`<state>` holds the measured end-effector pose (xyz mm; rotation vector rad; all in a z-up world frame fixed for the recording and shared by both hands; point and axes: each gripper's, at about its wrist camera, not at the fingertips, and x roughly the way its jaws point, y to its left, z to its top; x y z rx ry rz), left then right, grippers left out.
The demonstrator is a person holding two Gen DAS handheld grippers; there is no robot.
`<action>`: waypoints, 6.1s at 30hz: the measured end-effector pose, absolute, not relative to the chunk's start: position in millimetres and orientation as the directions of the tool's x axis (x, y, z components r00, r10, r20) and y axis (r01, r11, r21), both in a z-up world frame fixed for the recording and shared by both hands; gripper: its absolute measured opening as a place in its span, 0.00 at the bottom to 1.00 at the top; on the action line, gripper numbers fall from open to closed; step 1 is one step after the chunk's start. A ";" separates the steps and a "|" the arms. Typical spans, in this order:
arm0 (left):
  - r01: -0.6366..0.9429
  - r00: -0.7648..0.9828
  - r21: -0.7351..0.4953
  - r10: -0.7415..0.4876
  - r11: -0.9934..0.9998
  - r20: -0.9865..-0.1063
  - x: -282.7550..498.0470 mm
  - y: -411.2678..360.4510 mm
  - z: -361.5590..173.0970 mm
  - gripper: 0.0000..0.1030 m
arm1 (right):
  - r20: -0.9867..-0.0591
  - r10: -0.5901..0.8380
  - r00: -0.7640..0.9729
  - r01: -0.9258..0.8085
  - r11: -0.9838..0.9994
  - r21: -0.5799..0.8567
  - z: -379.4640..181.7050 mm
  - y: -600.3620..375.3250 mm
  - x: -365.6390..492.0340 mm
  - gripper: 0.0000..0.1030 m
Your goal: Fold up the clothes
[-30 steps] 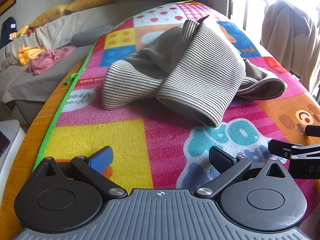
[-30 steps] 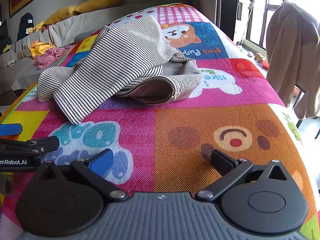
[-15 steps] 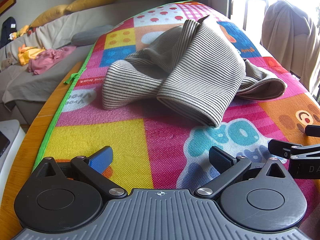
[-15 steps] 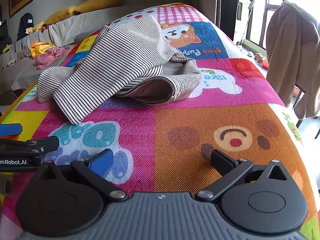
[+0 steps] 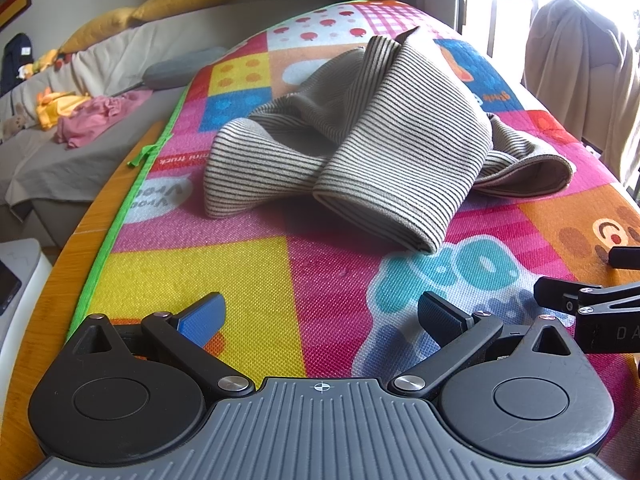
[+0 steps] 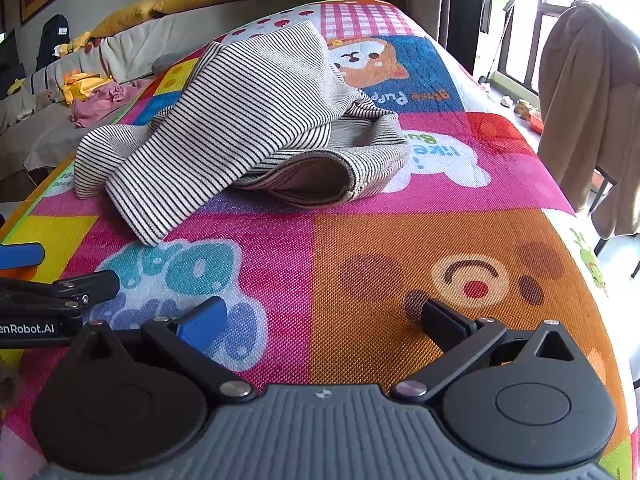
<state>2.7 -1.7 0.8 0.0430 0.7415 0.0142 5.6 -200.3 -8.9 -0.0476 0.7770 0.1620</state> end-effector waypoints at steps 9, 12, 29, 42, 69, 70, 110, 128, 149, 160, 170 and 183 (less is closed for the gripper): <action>0.157 0.684 0.006 -0.105 0.988 -0.722 9.6 15.1 9.3 1.00 | -0.781 0.217 0.586 -0.281 0.958 0.055 1.7 -209.8 24.3 1.00; 0.280 0.662 -0.141 -0.297 0.950 -0.688 8.6 36.1 33.3 1.00 | -0.742 0.388 0.547 -0.350 0.911 0.219 18.9 -235.0 39.9 1.00; 0.218 0.577 -0.389 -0.440 0.895 -0.689 226.0 111.6 7.8 1.00 | -0.602 0.512 0.613 -0.160 0.826 0.540 -3.3 -269.5 292.7 1.00; 0.363 0.374 -0.530 -0.641 0.766 -0.670 137.6 74.5 9.8 1.00 | -0.540 0.799 0.265 -0.247 0.597 0.763 -18.2 -252.0 190.6 1.00; 0.405 0.772 0.205 -0.213 0.891 -0.599 -25.8 62.6 72.1 1.00 | -0.409 0.318 0.855 -0.518 0.544 -0.660 0.4 -161.7 -99.8 1.00; 0.399 0.767 0.198 -0.208 0.896 -0.606 -21.7 64.0 70.6 1.00 | -0.347 0.290 0.892 -0.452 0.595 -0.664 4.4 -158.4 -90.8 1.00; 0.535 0.768 0.177 -0.388 0.826 -0.509 65.4 30.1 106.2 1.00 | -0.242 -0.329 0.913 0.326 0.944 -0.053 74.3 -298.5 70.7 1.00; -0.206 0.891 0.580 0.396 0.788 -0.221 156.6 102.9 58.8 1.00 | -0.318 -0.235 0.918 0.101 0.916 -0.388 45.6 -276.5 73.9 1.00; 0.277 0.844 0.112 -0.186 0.954 -0.503 34.8 117.2 76.3 1.00 | -0.473 -0.143 0.869 -0.008 0.953 -0.303 72.9 -300.3 78.3 1.00; 0.433 0.782 0.116 -0.308 0.894 -0.542 -72.6 93.6 70.5 1.00 | -0.604 0.242 0.760 -0.508 0.800 -0.319 41.2 -216.9 -106.9 1.00; 0.606 0.714 0.298 -0.338 0.737 -0.614 -129.2 45.8 49.4 1.00 | -0.196 -0.167 0.966 0.036 0.840 -0.541 70.4 -225.1 -109.1 1.00; 0.542 0.742 0.290 -0.288 0.788 -0.605 -116.4 44.5 52.0 1.00 | -0.225 -0.205 0.953 0.007 0.755 -0.656 28.4 -197.6 -109.4 1.00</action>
